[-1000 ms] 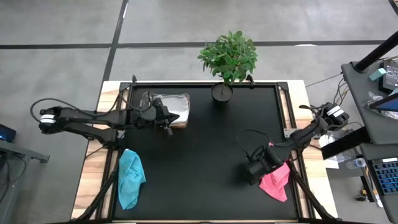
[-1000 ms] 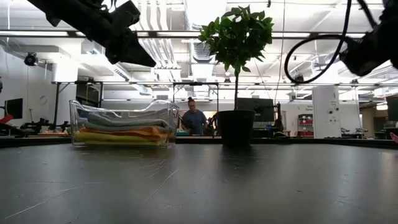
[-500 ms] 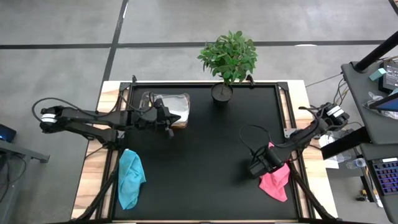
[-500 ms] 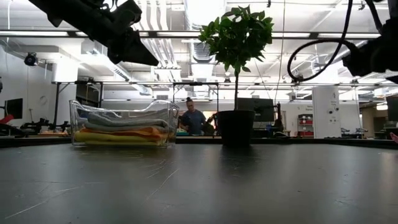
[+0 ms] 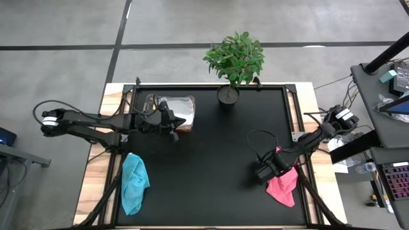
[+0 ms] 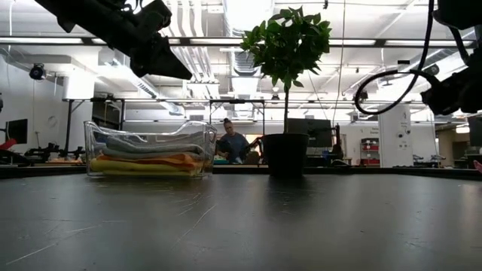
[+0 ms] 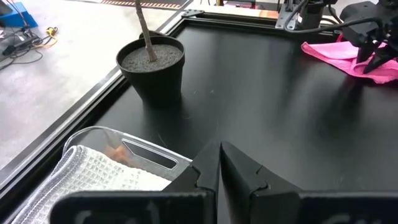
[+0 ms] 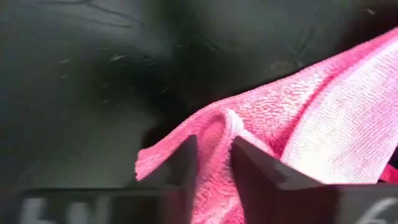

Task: Fold microfiber towels
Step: Fold the pink towel

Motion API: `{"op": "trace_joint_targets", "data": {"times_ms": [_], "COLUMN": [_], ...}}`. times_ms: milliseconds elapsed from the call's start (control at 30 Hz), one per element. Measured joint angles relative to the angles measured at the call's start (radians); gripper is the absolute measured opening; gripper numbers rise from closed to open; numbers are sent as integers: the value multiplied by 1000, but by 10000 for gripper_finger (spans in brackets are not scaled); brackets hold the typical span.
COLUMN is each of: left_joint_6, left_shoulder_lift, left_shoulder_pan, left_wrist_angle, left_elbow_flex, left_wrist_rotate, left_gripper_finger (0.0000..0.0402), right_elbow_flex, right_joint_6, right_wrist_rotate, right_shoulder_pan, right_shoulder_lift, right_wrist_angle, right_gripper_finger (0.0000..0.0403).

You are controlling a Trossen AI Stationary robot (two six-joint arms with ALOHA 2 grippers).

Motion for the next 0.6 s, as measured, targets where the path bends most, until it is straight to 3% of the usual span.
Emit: {"op": "trace_joint_targets", "data": {"times_ms": [133, 333, 500, 600], "left_joint_6": [0, 0, -2, 0], "left_shoulder_lift": [0, 0, 0, 0], "left_shoulder_pan": [-1, -1, 0, 0], "left_wrist_angle": [6, 39, 99, 155], "left_elbow_flex": [0, 0, 0, 0], "left_wrist_rotate": [0, 0, 9, 93], "left_gripper_finger": [0, 0, 0, 0], "right_elbow_flex": [18, 134, 240, 272], "right_joint_6": [-61, -292, -722, -1074], "right_wrist_rotate": [13, 181, 416, 570], "right_shoulder_pan": [0, -2, 8, 26], "right_shoulder_lift": [0, -6, -15, -15], "right_wrist_angle": [-4, 2, 110, 274], "right_gripper_finger": [20, 10, 9, 9]}}
